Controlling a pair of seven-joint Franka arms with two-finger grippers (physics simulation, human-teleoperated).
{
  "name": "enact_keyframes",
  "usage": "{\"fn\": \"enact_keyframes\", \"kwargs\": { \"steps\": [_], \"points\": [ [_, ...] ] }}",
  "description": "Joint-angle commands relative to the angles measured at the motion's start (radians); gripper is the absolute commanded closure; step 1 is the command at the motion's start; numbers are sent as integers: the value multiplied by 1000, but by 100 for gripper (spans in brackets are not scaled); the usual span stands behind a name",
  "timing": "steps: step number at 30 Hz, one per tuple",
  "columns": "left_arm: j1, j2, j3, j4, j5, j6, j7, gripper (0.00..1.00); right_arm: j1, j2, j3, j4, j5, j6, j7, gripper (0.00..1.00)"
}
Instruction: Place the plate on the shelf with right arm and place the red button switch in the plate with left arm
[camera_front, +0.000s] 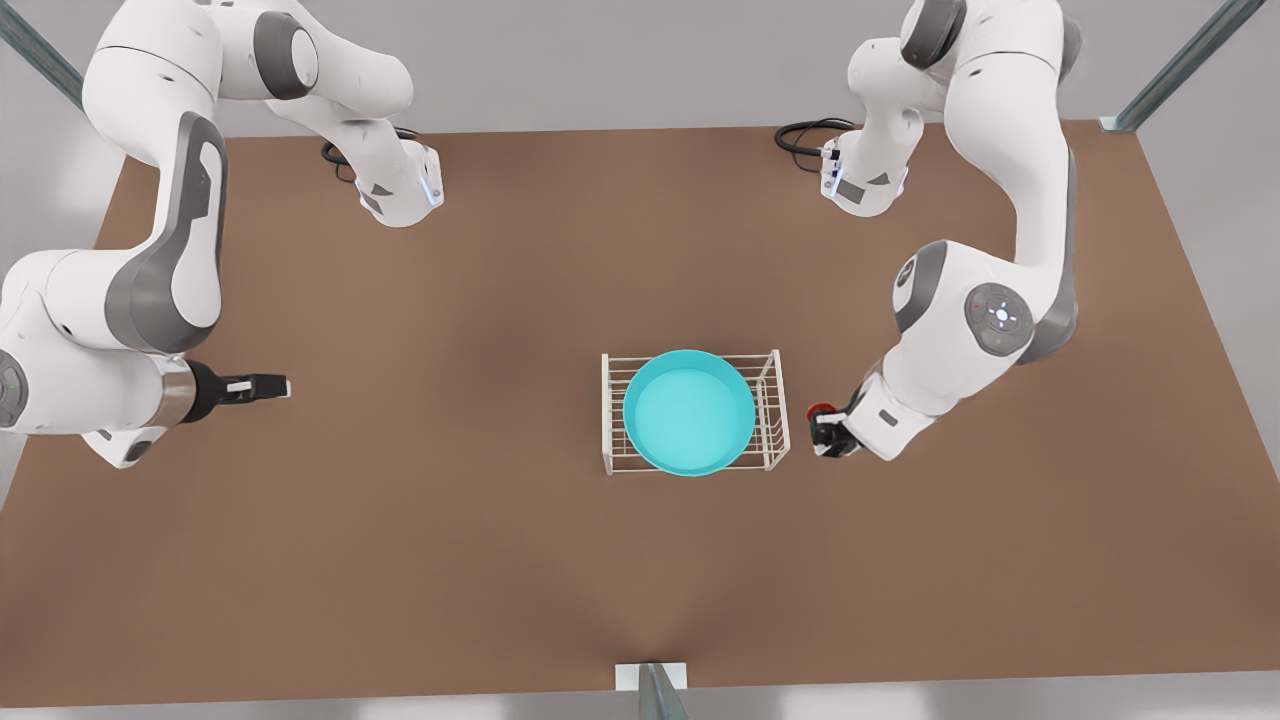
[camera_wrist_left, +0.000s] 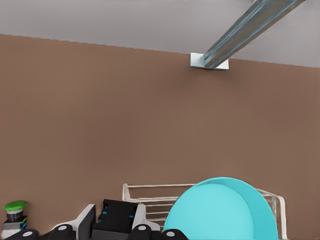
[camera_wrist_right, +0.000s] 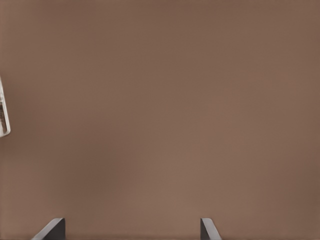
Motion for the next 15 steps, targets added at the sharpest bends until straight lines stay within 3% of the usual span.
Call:
{"fn": "enact_keyframes", "kwargs": {
  "steps": [1,9,15],
  "points": [
    [-22,10,-2,3,-4,92,-670,55,0,-1,0,1,3,1,-50,0],
    [-128,66,0,5,23,235,-883,55,-9,-3,-11,2,6,-4,-56,0],
    [-234,111,0,-40,141,236,-986,55,-35,-6,-3,5,7,-6,-56,0]
  ]
}}
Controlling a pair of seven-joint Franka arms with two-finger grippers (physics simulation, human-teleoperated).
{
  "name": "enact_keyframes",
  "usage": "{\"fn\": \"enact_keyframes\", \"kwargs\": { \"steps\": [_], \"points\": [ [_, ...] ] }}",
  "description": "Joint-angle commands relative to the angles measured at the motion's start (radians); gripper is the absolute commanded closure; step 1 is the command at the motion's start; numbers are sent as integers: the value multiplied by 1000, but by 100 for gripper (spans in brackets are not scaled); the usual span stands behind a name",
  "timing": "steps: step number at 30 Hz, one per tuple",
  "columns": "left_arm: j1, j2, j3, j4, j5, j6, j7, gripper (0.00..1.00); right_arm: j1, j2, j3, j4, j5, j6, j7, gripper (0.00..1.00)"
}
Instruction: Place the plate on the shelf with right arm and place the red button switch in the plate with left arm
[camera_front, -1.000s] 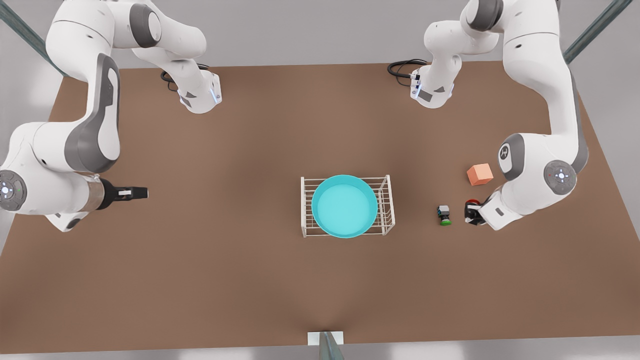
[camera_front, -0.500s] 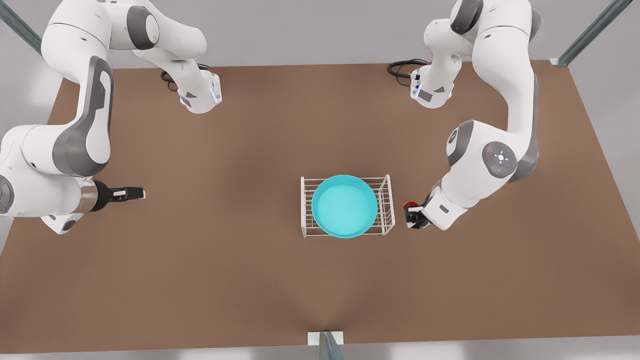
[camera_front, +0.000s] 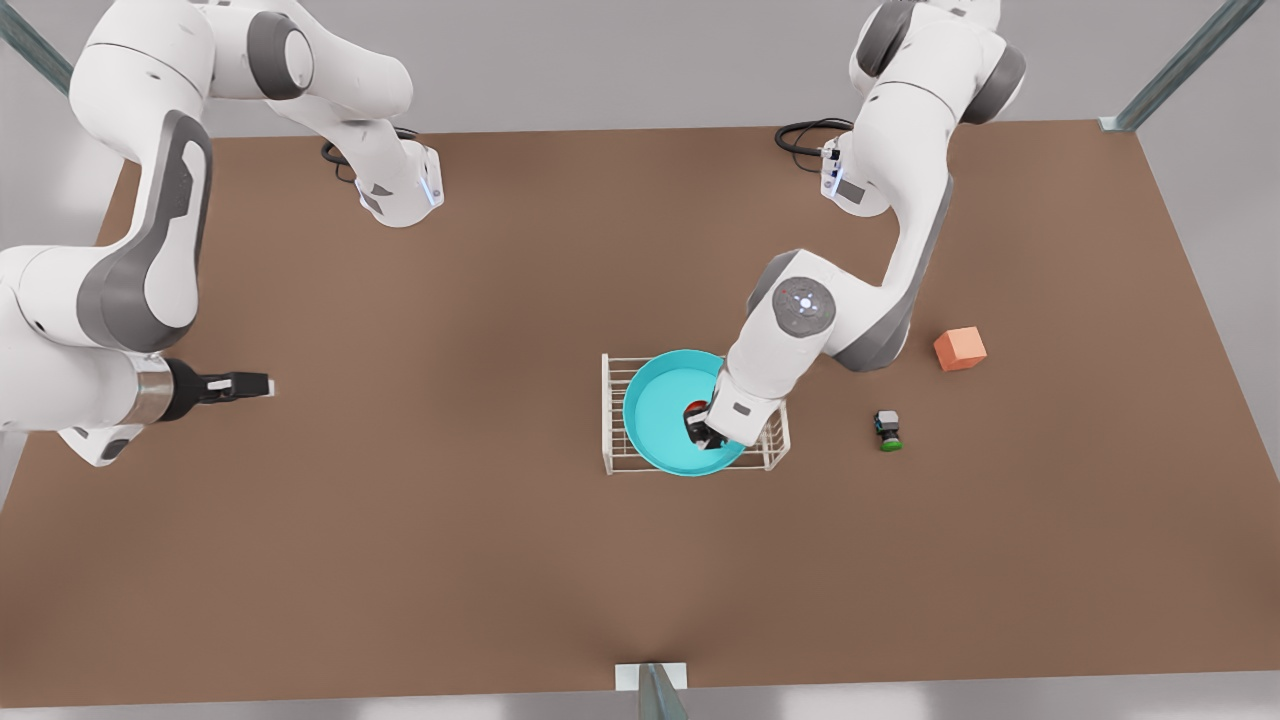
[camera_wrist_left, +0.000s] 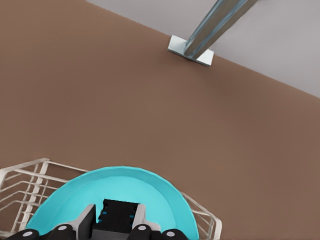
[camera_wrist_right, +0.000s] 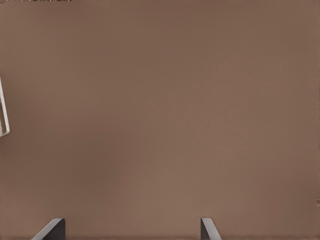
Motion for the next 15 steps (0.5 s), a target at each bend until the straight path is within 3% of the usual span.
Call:
{"fn": "enact_keyframes", "kwargs": {
  "steps": [1,2,3,5,7,10,15],
  "points": [
    [-10,11,0,-5,49,33,-480,55,-2,-2,3,1,1,-1,-24,0],
    [-10,11,0,-5,52,30,-478,53,-2,-2,3,1,1,-1,-24,0],
    [-10,11,0,-8,66,29,-475,0,-2,-2,3,1,1,-1,-24,0],
    [-3,11,2,-15,69,23,-474,0,0,-2,6,1,3,-1,-24,0],
    [24,-46,58,-8,66,-172,-267,0,1,-2,8,-1,3,-2,-24,0],
    [289,-143,63,5,55,-390,356,0,0,0,8,1,16,-1,-24,0],
    [363,-138,61,29,55,-427,536,0,-2,0,4,1,20,-1,-24,0]
  ]
}}
